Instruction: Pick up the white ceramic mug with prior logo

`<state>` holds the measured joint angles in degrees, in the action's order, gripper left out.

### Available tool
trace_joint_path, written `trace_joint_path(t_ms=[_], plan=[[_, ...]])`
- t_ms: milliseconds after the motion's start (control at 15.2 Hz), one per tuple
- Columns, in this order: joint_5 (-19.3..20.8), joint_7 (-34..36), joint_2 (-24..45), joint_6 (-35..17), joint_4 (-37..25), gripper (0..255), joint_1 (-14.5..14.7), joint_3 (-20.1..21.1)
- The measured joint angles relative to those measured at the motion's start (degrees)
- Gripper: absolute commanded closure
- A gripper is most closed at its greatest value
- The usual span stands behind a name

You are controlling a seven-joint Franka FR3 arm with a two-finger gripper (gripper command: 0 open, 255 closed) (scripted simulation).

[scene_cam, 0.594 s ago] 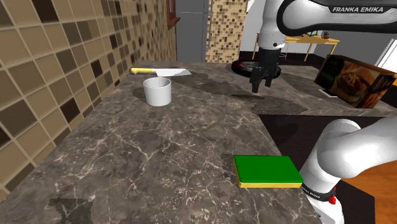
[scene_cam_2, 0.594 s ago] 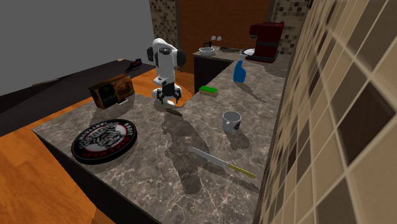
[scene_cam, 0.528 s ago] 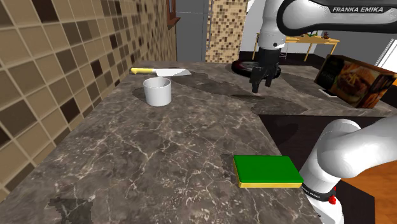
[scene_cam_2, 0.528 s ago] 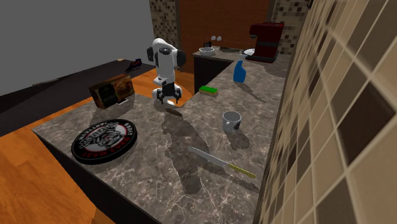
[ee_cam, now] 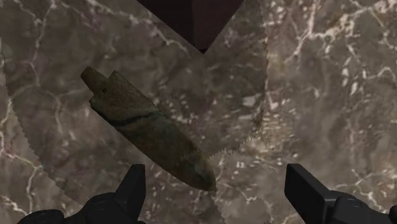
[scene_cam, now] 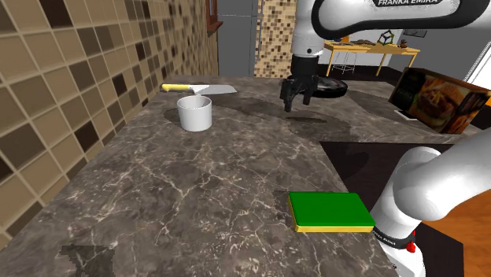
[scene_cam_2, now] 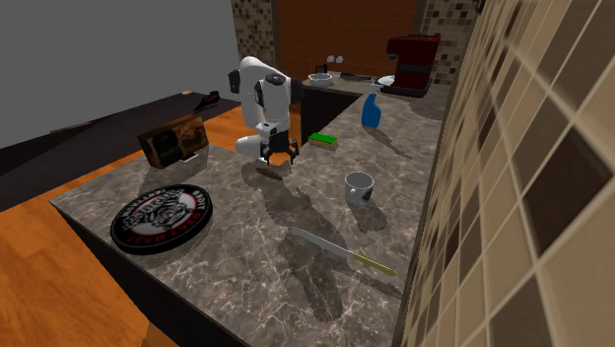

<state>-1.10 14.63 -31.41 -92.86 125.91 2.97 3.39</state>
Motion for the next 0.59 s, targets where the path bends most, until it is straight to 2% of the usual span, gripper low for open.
trace_joint_path(t_ms=[594], plan=[[-1.72,8.58,15.59,-3.68,-14.03,0,1.83,5.87]])
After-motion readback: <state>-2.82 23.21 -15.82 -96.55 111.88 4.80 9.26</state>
